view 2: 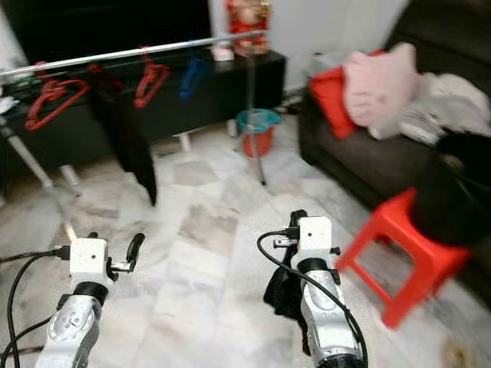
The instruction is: Hang hanger
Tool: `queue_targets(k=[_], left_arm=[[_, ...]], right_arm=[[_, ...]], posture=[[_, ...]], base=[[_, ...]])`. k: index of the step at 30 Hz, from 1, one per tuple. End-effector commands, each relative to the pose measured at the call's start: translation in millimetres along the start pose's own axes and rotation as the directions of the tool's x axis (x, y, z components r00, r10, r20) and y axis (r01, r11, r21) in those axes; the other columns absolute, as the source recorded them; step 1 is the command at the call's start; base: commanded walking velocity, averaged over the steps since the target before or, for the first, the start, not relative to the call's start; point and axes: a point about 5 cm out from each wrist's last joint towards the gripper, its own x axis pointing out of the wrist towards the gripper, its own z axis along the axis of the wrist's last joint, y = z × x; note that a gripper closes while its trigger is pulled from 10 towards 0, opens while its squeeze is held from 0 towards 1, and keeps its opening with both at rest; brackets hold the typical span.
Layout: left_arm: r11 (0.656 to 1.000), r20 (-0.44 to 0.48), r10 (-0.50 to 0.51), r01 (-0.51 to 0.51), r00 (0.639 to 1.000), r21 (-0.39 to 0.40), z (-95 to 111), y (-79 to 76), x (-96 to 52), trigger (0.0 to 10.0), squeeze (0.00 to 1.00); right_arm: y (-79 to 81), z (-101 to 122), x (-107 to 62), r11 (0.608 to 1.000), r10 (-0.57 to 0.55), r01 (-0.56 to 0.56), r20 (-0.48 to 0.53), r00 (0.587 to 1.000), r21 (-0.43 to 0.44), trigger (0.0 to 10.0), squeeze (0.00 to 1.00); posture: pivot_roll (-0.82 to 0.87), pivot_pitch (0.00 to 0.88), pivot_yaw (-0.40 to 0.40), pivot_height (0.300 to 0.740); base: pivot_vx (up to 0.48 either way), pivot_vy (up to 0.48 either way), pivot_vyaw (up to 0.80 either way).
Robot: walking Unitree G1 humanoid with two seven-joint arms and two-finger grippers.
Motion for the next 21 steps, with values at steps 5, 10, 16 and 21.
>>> queue_targets(k=[5, 10, 16, 21], left_arm=[[1.000, 0.011, 0.018, -0.018, 1.000, -0.001, 4, 2.7, 2.6, 10.0, 0.00], [1.000, 0.008, 0.017, -0.017, 1.000, 0.001, 4, 2.9, 2.4, 10.0, 0.00], [1.000, 0.008, 0.009, -0.010, 1.000, 0.006, 4, 2.4, 3.3, 10.0, 0.00], [1.000, 0.009, 0.001, -0.002, 1.000, 0.015, 5, 1.5, 3.7, 10.0, 0.00]], right_arm=[[9.4, 9, 5.3, 0.999, 0.035, -0.035, 0.032, 0.999, 0.000, 10.0, 0.00], [3.1, 4, 6.0, 1.000, 0.003, -0.003, 0.005, 1.000, 0.024, 10.0, 0.00], [-18.0, -7, 10.5, 0.992, -0.105, 0.110, -0.065, 0.992, 0.067, 10.0, 0.00], [-27.6, -5, 14.9, 0.985, -0.144, 0.149, -0.070, 0.987, 0.087, 10.0, 0.00]], posture=[[0.08, 0.000, -0.044, 0.740], [0.08, 0.000, -0.043, 0.740], [0.08, 0.000, -0.037, 0.740], [0.08, 0.000, -0.038, 0.740]], base=[[0.304, 0.000, 0.79], [0.311, 0.000, 0.31], [0.317, 0.000, 0.00], [0.323, 0.000, 0.00]])
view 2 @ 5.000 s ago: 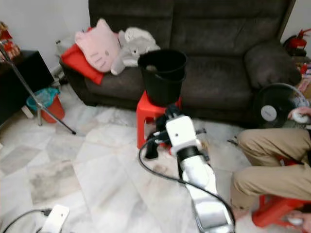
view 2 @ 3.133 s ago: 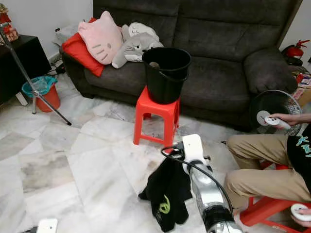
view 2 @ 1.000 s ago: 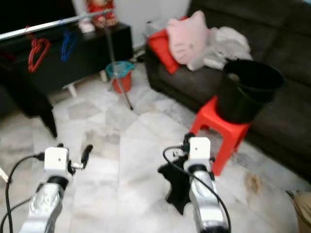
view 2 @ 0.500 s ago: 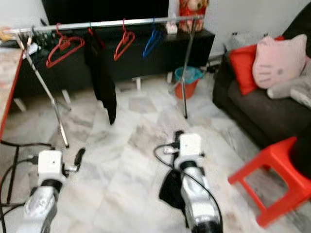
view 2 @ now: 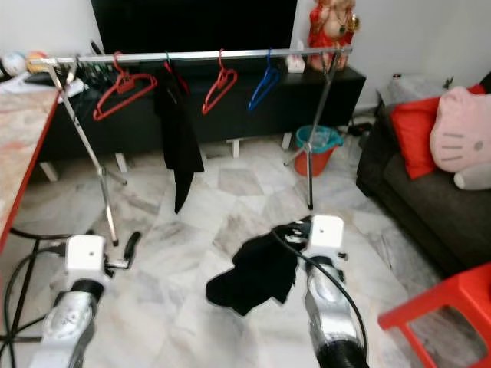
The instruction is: Hang hanger
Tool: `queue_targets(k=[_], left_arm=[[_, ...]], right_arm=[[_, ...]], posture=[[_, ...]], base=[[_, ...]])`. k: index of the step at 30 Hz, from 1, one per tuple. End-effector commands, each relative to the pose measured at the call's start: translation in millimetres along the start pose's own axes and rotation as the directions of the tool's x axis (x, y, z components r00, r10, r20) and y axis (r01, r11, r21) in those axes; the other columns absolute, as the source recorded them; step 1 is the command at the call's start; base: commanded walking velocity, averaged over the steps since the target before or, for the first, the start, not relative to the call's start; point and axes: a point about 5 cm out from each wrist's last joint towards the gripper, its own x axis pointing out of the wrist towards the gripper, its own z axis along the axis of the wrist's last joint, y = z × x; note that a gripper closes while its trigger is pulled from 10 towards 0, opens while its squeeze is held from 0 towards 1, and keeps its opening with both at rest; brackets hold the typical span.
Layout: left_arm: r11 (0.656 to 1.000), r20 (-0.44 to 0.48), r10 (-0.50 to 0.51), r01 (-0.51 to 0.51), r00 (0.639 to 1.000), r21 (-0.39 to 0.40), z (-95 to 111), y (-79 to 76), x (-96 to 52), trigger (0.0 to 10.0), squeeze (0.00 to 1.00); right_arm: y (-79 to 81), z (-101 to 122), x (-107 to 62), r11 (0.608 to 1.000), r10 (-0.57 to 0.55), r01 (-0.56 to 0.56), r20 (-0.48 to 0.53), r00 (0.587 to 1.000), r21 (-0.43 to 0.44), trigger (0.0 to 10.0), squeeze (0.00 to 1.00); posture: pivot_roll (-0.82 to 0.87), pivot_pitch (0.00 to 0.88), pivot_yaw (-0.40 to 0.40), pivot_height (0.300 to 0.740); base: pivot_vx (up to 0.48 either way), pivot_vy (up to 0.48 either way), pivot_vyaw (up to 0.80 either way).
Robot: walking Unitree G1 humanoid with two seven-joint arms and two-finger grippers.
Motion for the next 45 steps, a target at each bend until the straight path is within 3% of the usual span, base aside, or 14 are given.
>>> queue_targets(k=[1, 12, 45], left_arm=[[1.000, 0.021, -0.015, 0.015, 1.000, -0.010, 5.3, -6.0, 2.6, 10.0, 0.00], [1.000, 0.026, -0.017, 0.018, 1.000, -0.013, 6.1, -7.7, 3.4, 10.0, 0.00], [1.000, 0.057, -0.019, 0.020, 0.998, -0.023, 13.3, -11.5, 8.9, 10.0, 0.00]], right_arm=[[-13.3, 4.3, 0.9, 0.999, -0.043, 0.043, 0.020, 0.999, 0.002, 10.0, 0.00], [-5.4, 2.8, 3.1, 1.000, -0.020, 0.020, 0.027, 0.999, -0.005, 10.0, 0.00], [-3.9, 3.6, 5.9, 1.000, -0.014, 0.015, 0.040, 0.999, -0.017, 10.0, 0.00]], posture=[[0.08, 0.000, -0.038, 0.740], [0.08, 0.000, -0.045, 0.740], [0.09, 0.000, -0.050, 0.740]], base=[[0.330, 0.000, 0.00], [0.334, 0.000, 0.00], [0.346, 0.000, 0.00]])
